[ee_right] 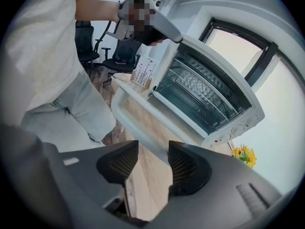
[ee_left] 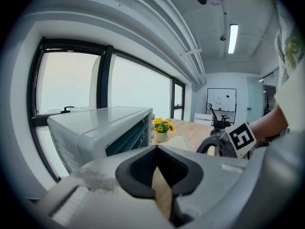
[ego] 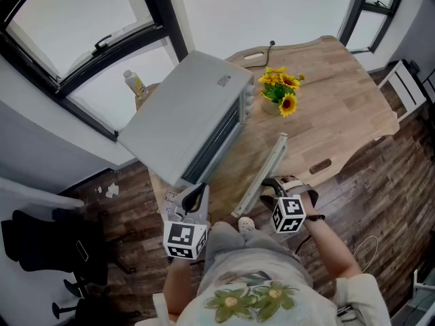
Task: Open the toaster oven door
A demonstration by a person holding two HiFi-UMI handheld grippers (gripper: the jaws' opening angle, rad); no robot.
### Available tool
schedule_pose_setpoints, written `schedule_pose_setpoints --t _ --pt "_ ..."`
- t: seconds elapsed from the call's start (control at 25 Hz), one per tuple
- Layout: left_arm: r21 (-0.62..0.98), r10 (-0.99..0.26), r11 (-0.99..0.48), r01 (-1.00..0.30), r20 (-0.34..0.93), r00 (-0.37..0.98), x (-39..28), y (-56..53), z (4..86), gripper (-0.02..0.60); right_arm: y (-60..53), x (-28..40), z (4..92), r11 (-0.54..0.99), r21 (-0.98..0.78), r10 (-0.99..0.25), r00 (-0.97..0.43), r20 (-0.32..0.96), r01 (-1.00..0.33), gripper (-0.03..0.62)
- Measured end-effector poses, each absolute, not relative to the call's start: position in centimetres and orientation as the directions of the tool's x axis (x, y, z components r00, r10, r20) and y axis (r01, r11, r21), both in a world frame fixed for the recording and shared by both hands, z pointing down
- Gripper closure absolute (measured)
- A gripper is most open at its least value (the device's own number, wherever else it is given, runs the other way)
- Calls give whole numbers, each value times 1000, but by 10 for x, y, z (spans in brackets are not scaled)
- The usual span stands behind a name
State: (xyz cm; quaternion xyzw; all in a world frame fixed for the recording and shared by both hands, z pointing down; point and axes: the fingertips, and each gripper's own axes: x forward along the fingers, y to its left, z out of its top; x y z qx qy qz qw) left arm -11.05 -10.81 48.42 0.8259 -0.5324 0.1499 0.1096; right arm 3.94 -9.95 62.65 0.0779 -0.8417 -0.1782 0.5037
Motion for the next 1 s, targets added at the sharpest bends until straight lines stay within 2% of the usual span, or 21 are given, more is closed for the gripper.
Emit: schedule_pose_setpoints --t 1.0 --pt "19 -830 -428 -904 389 401 -99 -110 491 577 -96 47 651 903 430 -365 -539 759 -6 393"
